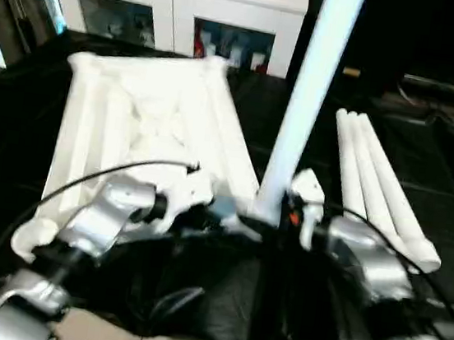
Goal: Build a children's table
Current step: Rotate leg to tighten
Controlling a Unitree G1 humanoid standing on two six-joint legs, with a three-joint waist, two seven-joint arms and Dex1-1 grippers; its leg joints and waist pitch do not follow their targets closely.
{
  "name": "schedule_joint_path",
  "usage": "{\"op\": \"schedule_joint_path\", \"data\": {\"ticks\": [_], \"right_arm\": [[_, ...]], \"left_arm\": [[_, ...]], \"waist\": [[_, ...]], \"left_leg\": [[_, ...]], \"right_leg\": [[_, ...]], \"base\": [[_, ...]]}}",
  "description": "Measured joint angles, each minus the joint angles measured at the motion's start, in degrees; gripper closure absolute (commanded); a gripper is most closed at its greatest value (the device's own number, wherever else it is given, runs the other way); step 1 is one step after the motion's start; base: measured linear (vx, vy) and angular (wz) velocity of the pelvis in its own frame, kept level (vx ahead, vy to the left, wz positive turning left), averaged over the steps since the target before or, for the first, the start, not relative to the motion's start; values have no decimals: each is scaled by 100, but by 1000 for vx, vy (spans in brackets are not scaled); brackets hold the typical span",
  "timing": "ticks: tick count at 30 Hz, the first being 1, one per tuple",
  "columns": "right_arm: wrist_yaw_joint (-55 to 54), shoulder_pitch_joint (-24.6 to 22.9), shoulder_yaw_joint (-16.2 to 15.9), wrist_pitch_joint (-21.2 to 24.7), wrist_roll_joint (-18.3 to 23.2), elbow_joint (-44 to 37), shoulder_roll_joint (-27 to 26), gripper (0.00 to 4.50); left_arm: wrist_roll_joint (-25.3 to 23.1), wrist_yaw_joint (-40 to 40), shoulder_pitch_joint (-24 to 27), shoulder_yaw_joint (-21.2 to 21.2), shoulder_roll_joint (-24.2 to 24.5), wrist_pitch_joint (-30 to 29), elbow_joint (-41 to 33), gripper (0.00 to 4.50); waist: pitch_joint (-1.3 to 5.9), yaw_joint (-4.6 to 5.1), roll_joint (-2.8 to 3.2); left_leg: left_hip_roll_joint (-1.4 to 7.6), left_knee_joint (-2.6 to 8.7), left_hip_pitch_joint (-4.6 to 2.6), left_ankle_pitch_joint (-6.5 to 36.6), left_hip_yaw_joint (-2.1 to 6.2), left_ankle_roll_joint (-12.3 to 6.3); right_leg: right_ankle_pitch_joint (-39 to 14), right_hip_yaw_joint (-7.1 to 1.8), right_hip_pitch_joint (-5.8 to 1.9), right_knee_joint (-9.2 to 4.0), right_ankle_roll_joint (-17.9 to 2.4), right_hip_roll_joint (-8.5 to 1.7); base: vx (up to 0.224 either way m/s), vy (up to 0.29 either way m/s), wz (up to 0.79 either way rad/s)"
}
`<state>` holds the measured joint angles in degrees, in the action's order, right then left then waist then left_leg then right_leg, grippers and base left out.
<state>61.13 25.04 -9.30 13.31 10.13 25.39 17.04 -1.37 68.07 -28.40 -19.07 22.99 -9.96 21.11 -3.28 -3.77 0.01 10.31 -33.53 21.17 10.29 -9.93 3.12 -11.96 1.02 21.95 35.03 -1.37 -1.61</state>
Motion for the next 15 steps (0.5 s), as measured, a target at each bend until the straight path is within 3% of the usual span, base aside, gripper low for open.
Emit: {"op": "schedule_joint_path", "data": {"ticks": [2,7,15], "right_arm": [[146,-25,-23,110,69,-66,58,86],[314,-74,-116,298,103,-240,162,152],[-316,-42,1,334,-5,-127,-124,167]], "left_arm": [[7,133,33,-14,55,5,-64,450],[53,231,90,-68,119,5,-169,450],[-13,-108,75,46,-27,-77,-33,450]], "waist": [[0,-2,1],[0,-7,0],[1,43,1]], "left_leg": [[0,0,1,0,0,0],[0,0,0,0,-1,0],[-1,-10,-18,-2,-1,2]], "right_leg": [[0,0,0,-1,0,0],[0,0,0,0,0,0],[1,-3,-11,13,0,-1]], "base": [[0,0,0],[0,0,0],[0,0,0]]}}
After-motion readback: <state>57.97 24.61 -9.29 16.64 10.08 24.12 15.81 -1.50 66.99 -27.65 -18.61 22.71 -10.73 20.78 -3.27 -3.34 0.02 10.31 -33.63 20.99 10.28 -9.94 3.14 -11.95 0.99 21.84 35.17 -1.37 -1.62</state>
